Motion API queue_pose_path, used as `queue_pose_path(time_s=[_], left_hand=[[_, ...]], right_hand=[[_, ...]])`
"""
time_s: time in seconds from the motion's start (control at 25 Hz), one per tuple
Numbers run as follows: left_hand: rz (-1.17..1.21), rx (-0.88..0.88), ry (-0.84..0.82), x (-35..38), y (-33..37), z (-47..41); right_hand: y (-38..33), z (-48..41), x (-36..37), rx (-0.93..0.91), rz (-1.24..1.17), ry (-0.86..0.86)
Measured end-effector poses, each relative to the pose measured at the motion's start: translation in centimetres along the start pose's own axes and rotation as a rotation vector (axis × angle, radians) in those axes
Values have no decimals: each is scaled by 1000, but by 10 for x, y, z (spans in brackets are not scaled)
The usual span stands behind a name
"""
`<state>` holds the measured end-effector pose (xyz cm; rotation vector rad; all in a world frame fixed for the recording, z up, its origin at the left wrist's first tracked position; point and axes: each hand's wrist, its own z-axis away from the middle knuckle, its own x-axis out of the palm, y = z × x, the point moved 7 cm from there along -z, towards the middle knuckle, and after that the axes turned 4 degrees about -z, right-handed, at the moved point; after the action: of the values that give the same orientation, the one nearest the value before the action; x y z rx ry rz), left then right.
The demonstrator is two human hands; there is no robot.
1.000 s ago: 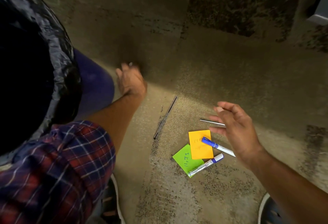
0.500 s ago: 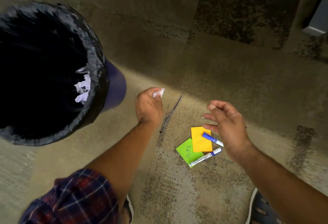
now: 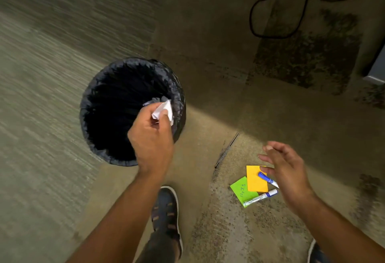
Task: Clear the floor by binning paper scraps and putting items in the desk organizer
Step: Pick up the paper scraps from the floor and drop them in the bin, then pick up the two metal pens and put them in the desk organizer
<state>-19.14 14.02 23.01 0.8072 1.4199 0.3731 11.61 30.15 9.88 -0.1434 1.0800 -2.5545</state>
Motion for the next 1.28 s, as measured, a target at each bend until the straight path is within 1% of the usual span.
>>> queue_pose_path(time_s=[0.08, 0.16, 0.28, 0.32, 0.4, 0.48, 0.6, 0.68, 0.72, 0.76, 0.84, 0.92, 1.04, 1.08, 1.16, 1.28], left_hand=[[-113, -50, 7, -21, -23, -19], [-189, -114, -69, -23, -48, -32], [-171, -198, -202, -12, -68, -41], [-162, -208, -211, -10, -69, -42], [-151, -199, -173, -8, -65, -41], [-122, -119, -90, -10, -49, -32], [18, 163, 5, -6, -4, -5], [61, 353, -6, 10, 21, 22], [62, 408, -28, 21, 28, 34], [69, 426, -62, 36, 30, 46], [72, 404, -151, 73, 24, 66], [21, 306, -263, 119, 2, 82], [-87, -25, -443, 186, -63, 103], [-128, -99, -489, 204, -83, 111], [-237, -127, -555, 233, -110, 129], [-338, -121, -647, 266, -133, 156]], right_hand=[[1, 2, 3, -2, 21, 5], [6, 2, 3, -5, 45, 12], [14, 1, 1, 1, 57, 29], [17, 1, 0, 4, 58, 33], [21, 1, -5, 11, 58, 44], [23, 2, -11, 20, 55, 53], [24, -1, -27, 26, 49, 76], [27, -8, -44, 10, 62, 115], [29, -12, -52, -3, 76, 134], [32, -16, -61, -19, 97, 151], [40, -28, -80, -62, 174, 182], [49, -42, -98, -114, 298, 187], [65, -63, -113, -174, 462, 174], [70, -70, -116, -185, 515, 172], [82, -83, -119, -202, 656, 148], [104, -104, -117, -216, 961, 77]])
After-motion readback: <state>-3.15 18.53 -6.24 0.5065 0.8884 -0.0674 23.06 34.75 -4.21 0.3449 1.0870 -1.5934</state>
